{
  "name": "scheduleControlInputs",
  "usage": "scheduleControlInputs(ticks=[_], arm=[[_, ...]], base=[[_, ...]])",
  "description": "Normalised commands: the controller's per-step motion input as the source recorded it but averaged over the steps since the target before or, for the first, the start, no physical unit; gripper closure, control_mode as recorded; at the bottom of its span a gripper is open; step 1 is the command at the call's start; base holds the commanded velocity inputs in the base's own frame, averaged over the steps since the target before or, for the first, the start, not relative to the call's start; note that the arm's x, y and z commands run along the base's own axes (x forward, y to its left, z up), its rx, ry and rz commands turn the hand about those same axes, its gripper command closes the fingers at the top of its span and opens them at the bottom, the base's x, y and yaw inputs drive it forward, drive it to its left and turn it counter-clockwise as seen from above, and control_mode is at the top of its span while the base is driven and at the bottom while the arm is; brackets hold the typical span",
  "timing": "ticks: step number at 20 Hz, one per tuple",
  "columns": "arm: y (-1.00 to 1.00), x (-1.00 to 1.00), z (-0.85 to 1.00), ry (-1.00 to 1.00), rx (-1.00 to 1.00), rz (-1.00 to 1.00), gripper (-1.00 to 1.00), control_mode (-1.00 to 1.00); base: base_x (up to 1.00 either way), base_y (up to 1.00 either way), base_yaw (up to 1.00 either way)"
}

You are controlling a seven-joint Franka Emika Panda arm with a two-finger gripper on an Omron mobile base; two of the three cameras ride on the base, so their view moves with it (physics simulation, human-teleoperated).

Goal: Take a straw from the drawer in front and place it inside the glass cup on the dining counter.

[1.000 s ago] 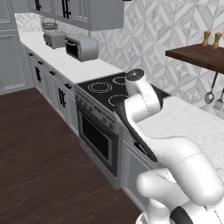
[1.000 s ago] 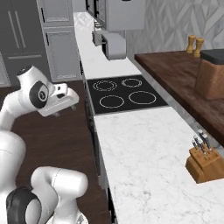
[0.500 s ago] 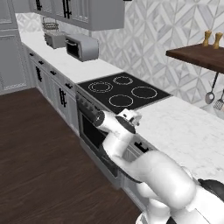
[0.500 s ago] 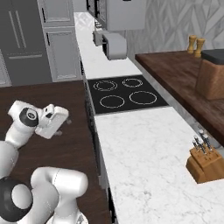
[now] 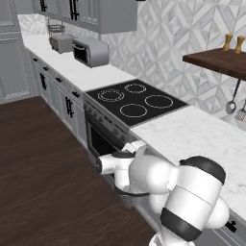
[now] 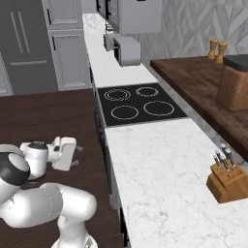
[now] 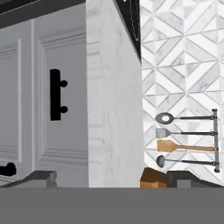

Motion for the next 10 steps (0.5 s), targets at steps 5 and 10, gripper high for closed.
scheduleControlInputs(ticks=[5, 10], arm=[[0.00, 0.65, -0.55, -0.06, -0.16, -0.21, -1.00, -1.00], [0.00, 0.67, -0.51, -0.05, -0.13, -0.22, -1.00, -1.00]], base=[[0.00, 0.00, 0.00], [0.00, 0.00, 0.00]])
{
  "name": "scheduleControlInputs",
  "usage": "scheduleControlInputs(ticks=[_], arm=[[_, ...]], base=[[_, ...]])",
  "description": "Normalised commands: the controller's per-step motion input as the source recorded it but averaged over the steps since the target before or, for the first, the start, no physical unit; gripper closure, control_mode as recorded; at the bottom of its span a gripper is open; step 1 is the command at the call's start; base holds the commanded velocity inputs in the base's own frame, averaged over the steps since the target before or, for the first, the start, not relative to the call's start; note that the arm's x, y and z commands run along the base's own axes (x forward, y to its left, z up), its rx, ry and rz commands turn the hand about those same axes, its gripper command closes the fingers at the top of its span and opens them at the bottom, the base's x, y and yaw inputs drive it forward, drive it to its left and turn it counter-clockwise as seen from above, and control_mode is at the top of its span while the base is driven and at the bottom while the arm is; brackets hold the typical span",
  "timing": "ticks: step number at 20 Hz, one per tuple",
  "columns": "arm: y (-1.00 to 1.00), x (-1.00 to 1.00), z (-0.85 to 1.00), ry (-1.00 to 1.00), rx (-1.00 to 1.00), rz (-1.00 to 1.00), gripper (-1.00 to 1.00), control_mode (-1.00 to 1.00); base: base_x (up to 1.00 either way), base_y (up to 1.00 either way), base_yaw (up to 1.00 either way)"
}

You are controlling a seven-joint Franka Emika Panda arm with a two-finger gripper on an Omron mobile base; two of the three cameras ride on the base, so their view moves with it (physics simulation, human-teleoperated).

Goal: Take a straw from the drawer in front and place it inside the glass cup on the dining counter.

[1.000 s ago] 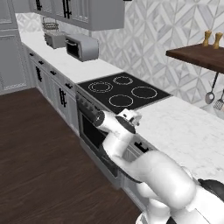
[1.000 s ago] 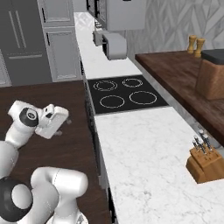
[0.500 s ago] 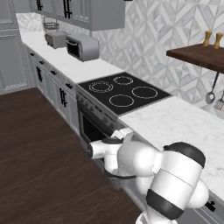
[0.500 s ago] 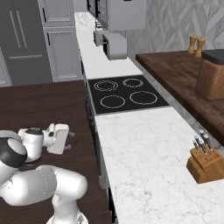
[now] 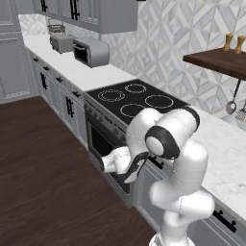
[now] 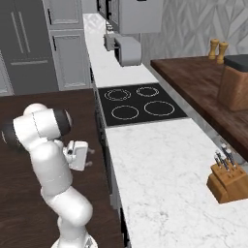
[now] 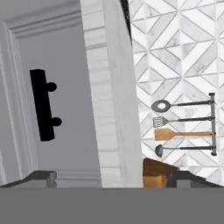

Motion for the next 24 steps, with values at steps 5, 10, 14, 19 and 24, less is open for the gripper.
scheduleControlInputs(ticks=[5, 10, 14, 19, 24], arm=[[-0.09, 0.45, -0.50, 0.00, -0.10, -0.17, -1.00, -1.00], [-0.20, 0.11, -0.45, 0.00, -0.13, -0.12, -1.00, -1.00], [-0.35, 0.18, -0.29, 0.00, -0.10, -0.05, -1.00, -1.00], [-0.45, 0.11, -0.10, 0.00, -0.01, 0.00, -1.00, -1.00], [-0.41, 0.00, -0.01, 0.00, 0.06, 0.03, -1.00, -1.00]], base=[[0.00, 0.00, 0.00], [0.00, 0.00, 0.00], [0.00, 0.00, 0.00], [0.00, 0.00, 0.00], [0.00, 0.00, 0.00]])
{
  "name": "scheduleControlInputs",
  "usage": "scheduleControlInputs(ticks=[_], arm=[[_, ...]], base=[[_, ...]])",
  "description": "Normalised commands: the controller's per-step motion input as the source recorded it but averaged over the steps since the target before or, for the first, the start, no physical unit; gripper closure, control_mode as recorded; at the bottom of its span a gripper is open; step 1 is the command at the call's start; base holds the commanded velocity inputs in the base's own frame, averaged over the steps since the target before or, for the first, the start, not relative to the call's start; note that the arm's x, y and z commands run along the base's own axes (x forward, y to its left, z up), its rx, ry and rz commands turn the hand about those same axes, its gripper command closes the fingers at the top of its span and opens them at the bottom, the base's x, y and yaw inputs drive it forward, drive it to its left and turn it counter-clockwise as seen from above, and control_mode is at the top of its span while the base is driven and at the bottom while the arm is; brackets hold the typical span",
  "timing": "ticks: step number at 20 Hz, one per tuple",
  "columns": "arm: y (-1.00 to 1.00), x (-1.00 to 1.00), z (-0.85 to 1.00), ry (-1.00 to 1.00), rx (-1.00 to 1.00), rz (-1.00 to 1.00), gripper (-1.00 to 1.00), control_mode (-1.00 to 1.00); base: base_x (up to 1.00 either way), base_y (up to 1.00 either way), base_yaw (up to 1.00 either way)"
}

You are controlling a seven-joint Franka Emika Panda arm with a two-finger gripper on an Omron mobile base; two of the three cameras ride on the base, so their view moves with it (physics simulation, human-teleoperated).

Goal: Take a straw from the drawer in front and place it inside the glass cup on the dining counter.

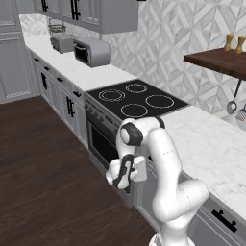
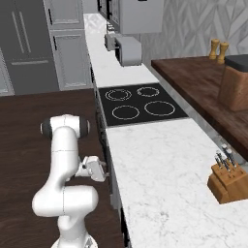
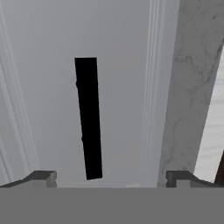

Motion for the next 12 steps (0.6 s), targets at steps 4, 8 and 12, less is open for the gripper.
scheduleControlInputs(ticks=[4, 8, 12], arm=[[-0.22, 0.00, 0.00, 0.00, 0.11, 0.10, -1.00, -1.00], [-0.11, 0.00, 0.00, 0.00, 0.08, 0.12, -1.00, -1.00], [-0.05, 0.03, 0.00, 0.00, 0.08, 0.18, -1.00, -1.00]], base=[[0.00, 0.00, 0.00], [0.00, 0.00, 0.00], [0.00, 0.00, 0.00]])
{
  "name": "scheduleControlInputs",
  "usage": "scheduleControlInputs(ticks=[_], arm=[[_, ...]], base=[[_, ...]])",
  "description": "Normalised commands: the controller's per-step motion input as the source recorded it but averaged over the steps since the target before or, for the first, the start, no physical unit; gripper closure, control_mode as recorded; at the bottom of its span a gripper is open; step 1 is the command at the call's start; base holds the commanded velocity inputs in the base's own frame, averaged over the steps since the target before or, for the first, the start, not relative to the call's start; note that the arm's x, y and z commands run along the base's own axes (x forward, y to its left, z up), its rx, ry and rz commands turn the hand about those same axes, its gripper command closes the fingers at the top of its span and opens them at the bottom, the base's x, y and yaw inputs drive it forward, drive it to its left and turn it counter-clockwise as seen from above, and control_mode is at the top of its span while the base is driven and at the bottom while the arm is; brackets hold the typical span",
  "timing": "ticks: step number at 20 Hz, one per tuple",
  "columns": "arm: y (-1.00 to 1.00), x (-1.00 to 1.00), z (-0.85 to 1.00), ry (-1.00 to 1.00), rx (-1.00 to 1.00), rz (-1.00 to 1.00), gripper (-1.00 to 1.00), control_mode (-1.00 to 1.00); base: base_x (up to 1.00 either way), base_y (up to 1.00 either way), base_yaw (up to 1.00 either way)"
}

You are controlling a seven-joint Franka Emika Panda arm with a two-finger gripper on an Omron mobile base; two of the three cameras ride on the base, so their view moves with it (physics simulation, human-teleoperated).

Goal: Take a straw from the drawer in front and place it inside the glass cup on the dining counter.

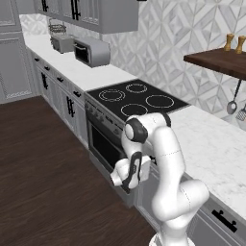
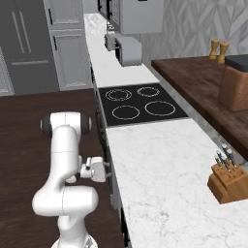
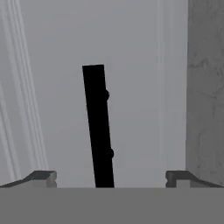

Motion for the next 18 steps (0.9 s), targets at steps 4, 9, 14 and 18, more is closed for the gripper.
scheduleControlInputs(ticks=[4, 9, 14, 18], arm=[[0.00, 0.20, 0.00, 0.00, 0.08, 0.21, -1.00, -1.00], [0.00, 0.36, -0.02, 0.02, 0.03, 0.15, -1.00, -1.00], [-0.04, 0.32, -0.15, 0.04, 0.00, 0.05, -1.00, -1.00], [-0.17, 0.11, -0.15, 0.00, 0.00, 0.00, -1.00, -1.00]], base=[[0.00, 0.00, 0.00], [0.00, 0.00, 0.00], [0.00, 0.00, 0.00], [0.00, 0.00, 0.00]])
